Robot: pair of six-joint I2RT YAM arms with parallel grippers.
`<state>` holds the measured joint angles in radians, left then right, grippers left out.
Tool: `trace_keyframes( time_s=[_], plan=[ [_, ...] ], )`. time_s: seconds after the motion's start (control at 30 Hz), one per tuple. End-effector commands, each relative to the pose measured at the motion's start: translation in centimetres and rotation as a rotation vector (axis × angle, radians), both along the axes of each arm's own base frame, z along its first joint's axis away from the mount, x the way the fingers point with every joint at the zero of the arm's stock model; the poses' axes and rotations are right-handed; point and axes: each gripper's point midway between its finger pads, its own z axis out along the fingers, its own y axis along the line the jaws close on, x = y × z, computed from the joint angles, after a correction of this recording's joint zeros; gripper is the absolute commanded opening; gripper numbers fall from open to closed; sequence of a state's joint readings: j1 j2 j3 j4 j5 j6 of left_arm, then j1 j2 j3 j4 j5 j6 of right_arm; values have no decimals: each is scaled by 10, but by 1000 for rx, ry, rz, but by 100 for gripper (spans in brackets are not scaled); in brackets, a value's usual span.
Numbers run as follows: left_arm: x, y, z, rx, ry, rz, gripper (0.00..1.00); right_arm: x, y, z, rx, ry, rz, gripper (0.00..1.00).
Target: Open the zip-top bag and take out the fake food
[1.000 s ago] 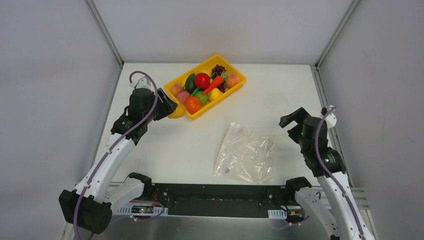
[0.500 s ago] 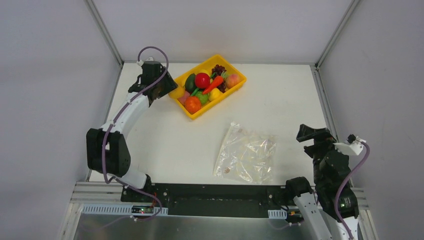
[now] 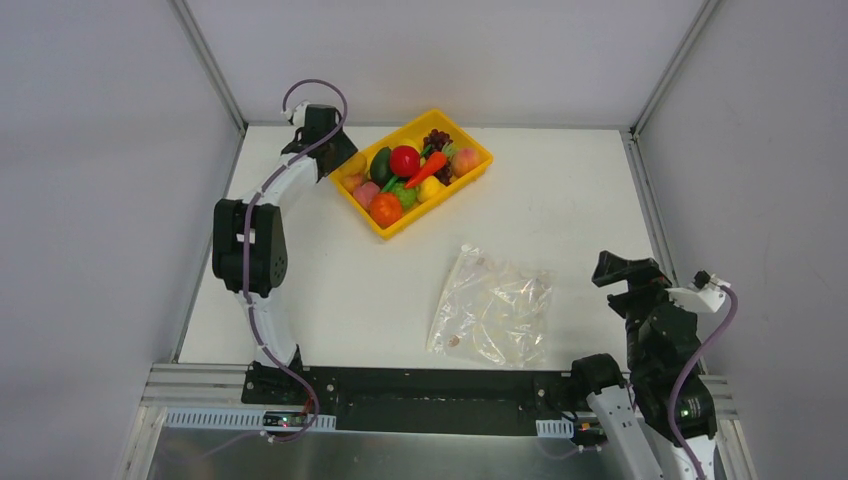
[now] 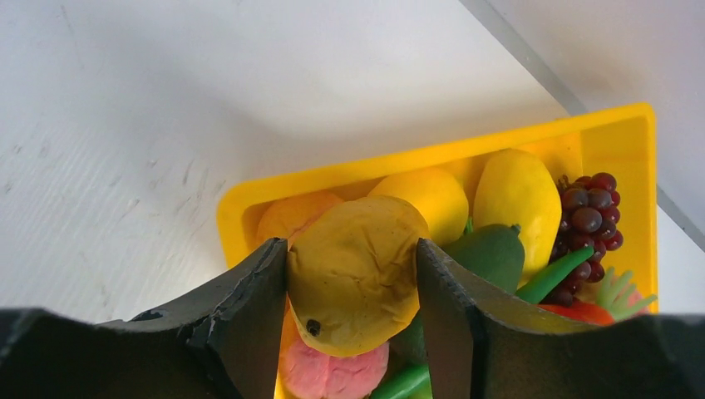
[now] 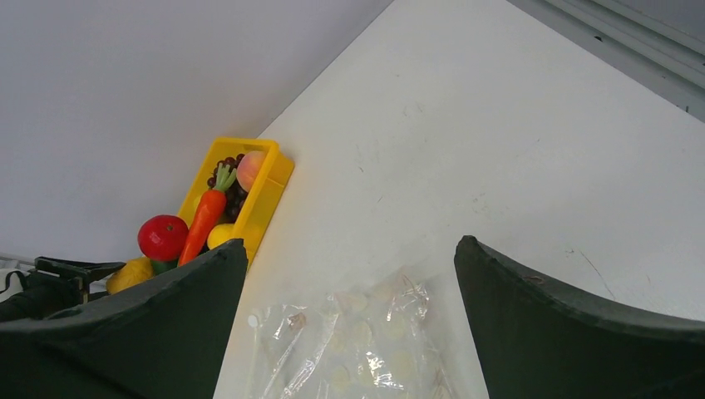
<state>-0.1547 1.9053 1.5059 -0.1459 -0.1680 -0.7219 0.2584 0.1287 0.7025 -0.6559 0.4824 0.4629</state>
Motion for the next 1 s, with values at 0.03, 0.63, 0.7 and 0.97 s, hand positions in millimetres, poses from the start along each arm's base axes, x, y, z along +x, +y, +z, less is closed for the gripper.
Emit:
trace_keyframes(
  time_s=[0.03,0.63,0.7,0.97],
  plan=[
    [19,-7,16,35,-41,12,26,-10,-7,14,-1,-73,-18,100],
    [-5,-26,15,21,2,-99,73,-5,-4,9,-14,-37,-8,100],
    [-9,-25,22,28,-8,-105,74,-5,-4,8,-17,-31,-5,100],
    [-24,-20,57,63,-50,-134,82,-5,-3,9,-15,-35,-4,100]
  ],
)
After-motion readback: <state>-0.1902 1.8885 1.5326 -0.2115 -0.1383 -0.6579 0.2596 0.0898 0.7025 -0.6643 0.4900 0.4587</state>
